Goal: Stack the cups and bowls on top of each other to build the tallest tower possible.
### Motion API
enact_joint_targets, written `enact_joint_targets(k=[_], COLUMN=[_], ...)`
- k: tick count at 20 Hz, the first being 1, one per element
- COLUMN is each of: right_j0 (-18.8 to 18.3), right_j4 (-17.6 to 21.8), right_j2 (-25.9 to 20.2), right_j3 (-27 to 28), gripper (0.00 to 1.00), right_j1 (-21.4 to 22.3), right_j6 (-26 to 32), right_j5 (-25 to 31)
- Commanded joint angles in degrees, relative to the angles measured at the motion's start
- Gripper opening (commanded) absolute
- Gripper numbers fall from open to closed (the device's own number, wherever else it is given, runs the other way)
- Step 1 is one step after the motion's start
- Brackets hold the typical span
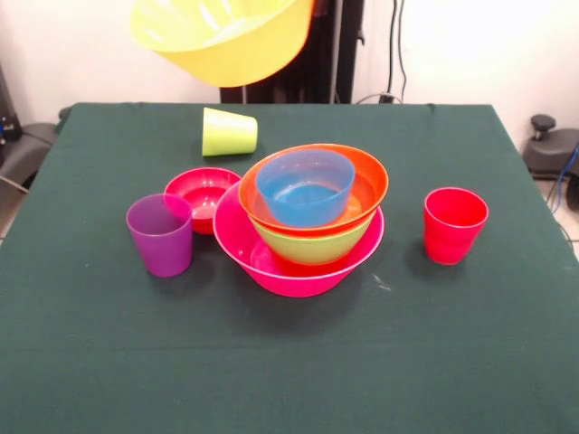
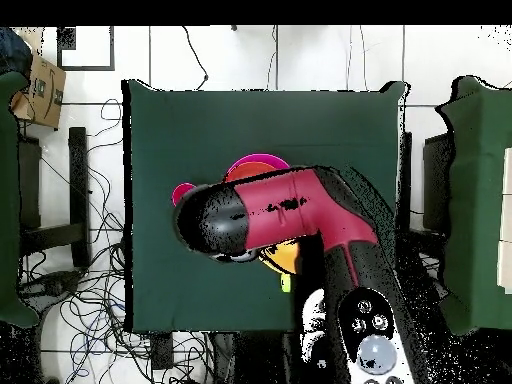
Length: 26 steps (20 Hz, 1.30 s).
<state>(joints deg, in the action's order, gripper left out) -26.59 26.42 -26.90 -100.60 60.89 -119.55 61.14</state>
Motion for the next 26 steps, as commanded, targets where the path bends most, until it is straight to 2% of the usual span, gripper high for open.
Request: enact_joint_targets(k=[1, 8, 26], right_j0=[3.4, 4.7, 7.1], right_j4=[-0.8, -2.2, -2.2], right_j2=[4.5, 6.7, 9.5], right_j3=[6.1, 7.3, 13.2], gripper=[0.00, 0.00, 0.00], right_j1=[-5.2, -4.6, -10.4], right_j6=[-11.6, -9.8, -8.0], right_j5=[5.2, 5.4, 3.1])
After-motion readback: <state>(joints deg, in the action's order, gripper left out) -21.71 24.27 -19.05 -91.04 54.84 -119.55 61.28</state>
